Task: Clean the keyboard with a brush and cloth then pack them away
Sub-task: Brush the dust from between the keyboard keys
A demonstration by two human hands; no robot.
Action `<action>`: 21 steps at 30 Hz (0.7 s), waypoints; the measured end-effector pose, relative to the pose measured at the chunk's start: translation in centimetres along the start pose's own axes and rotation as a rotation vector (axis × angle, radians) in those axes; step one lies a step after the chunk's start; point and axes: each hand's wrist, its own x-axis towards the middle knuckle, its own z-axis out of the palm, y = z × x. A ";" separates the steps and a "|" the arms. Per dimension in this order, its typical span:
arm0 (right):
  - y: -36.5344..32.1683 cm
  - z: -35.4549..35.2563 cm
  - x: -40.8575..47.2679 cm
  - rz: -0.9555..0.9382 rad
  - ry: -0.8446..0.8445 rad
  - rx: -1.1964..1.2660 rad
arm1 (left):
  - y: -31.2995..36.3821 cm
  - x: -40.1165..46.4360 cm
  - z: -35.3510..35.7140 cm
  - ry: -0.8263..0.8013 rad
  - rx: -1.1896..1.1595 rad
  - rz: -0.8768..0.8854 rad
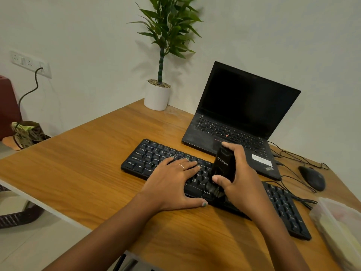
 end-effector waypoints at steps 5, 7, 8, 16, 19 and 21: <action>-0.4 0.2 -0.3 -0.021 -0.041 0.024 | 0.1 0.0 0.0 -0.009 -0.009 -0.007; -0.3 -0.2 0.0 0.009 -0.030 0.002 | 0.0 0.1 0.0 -0.012 -0.004 -0.006; -0.3 -0.3 0.0 0.020 -0.006 -0.023 | -0.1 0.1 0.0 -0.013 0.001 -0.005; -0.7 -0.7 -0.8 0.029 -0.064 -0.027 | 0.0 0.1 -0.1 -0.013 0.000 -0.003; -0.9 -0.3 -1.4 0.020 -0.039 -0.025 | 0.0 0.0 0.0 -0.011 -0.006 -0.003; -1.2 0.0 -1.9 0.012 -0.080 0.009 | 0.0 0.1 0.0 -0.003 -0.011 -0.004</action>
